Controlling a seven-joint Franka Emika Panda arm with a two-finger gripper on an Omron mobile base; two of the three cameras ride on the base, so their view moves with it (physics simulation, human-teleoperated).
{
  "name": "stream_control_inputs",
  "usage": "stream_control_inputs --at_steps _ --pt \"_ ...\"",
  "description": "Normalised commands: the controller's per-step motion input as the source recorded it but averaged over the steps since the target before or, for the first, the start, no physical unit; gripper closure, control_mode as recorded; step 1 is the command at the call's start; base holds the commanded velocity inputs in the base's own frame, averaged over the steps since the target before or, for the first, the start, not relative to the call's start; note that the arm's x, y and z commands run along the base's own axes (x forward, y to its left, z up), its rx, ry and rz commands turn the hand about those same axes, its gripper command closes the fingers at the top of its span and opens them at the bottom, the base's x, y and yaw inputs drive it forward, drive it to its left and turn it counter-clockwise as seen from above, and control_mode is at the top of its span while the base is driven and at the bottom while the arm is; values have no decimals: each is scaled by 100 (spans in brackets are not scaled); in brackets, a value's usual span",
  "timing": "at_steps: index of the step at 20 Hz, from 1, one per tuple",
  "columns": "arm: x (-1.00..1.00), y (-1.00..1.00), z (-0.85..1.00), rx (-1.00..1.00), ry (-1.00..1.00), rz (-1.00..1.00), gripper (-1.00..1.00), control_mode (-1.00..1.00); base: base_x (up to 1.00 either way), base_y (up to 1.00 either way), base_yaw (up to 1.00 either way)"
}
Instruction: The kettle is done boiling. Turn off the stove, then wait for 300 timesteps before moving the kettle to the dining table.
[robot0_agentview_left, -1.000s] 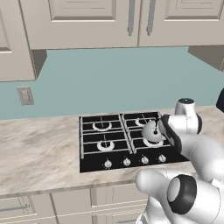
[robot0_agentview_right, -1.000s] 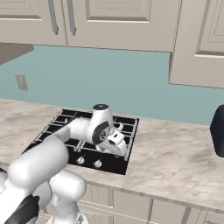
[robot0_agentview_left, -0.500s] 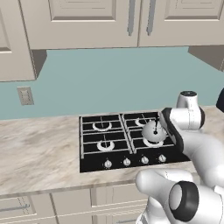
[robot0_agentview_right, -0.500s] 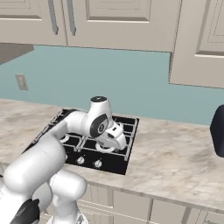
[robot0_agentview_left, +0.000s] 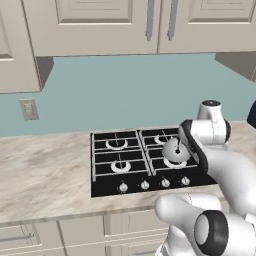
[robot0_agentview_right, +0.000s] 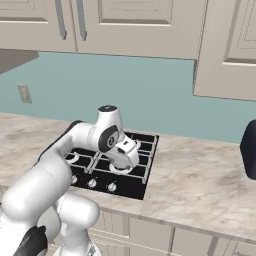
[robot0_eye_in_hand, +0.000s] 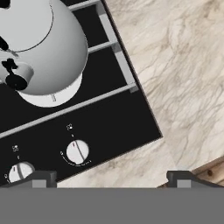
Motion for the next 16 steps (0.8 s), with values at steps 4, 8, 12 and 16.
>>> stream_control_inputs --at_steps 4,8,12,16 --pt "9 23 9 1 0 0 -100 -100 0 0 0" --pt "11 22 12 0 -2 0 -100 -100 0 0 0" --pt "18 20 14 0 -3 0 -100 -100 0 0 0" --pt "23 16 8 0 -3 0 -100 -100 0 0 0"
